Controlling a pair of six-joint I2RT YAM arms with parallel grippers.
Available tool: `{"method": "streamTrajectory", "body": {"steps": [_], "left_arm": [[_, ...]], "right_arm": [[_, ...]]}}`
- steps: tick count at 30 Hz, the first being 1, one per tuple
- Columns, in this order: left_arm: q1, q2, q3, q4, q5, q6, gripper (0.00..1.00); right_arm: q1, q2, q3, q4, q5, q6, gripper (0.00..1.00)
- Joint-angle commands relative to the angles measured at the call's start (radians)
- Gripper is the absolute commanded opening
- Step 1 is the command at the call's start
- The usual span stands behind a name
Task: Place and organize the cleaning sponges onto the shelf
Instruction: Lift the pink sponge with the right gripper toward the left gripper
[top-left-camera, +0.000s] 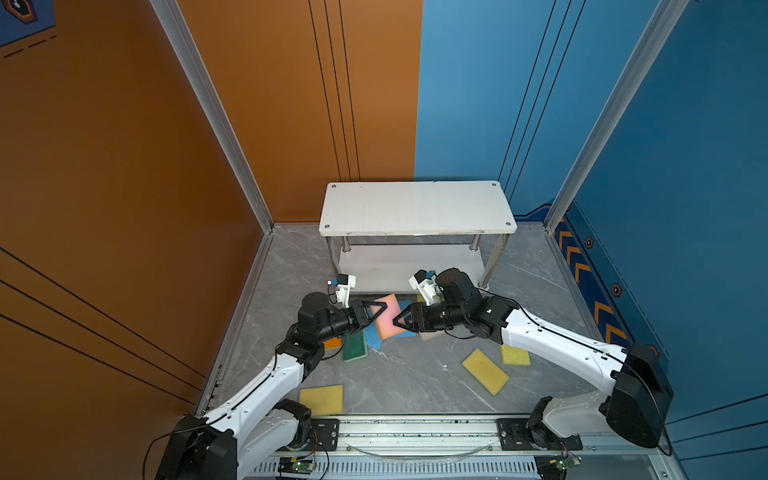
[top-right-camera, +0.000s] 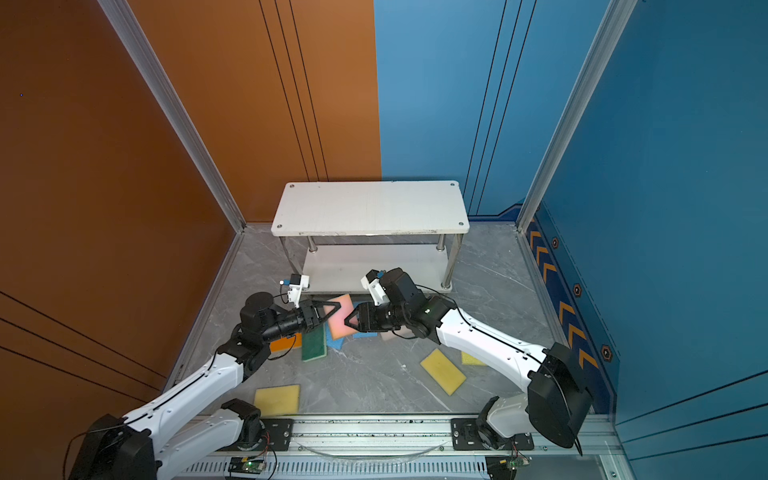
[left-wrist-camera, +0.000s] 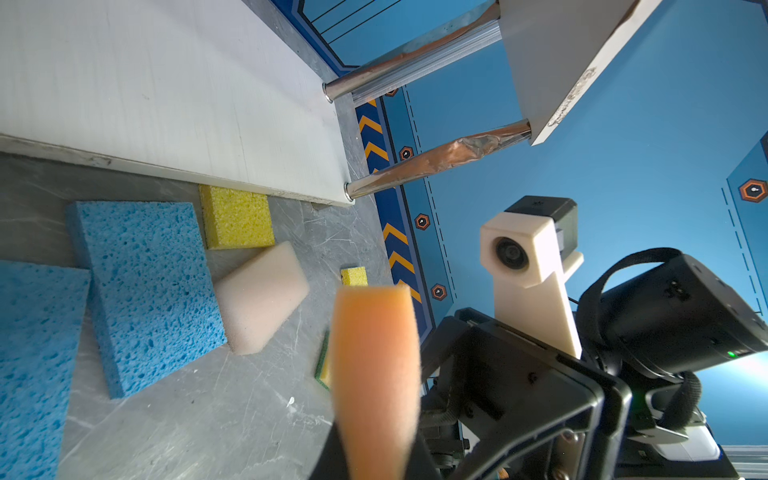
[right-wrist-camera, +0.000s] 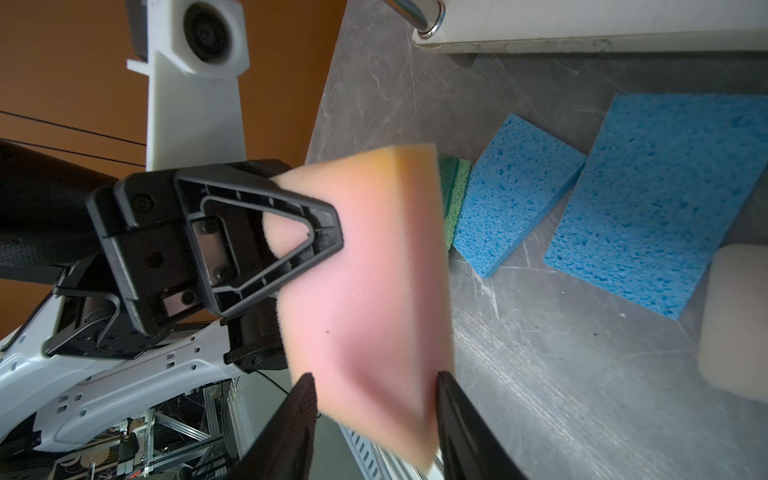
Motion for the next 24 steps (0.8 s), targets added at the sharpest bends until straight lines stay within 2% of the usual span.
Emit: {"method": "streamTrajectory", "body": {"steps": [1,9,19,21,24], "left_arm": [[0.019,-0.007,-0.004,0.029,0.027,-0.003,0.12],[0.031,-0.004,-0.008,0.029,0.035,-0.004,0.12],[0.032,-0.002,-0.009,0.029,0.038,-0.007,0.12],[0.034,-0.002,-0.009,0.029,0.038,-0.006,0.13],[0.041,-0.002,-0.01,0.029,0.041,-0.008,0.23]], "right_arm": [[0.008,-0.019,-0.014,-0.042,-0.002,-0.034,0.47],[0.009,-0.021,-0.016,-0.049,0.018,-0.039,0.39],[0.018,-0.006,-0.002,-0.039,0.033,-0.04,0.2],[0.019,-0.006,-0.003,-0.039,0.038,-0.039,0.17],[0.018,-0.011,-0.007,-0.039,0.06,-0.04,0.14]]}}
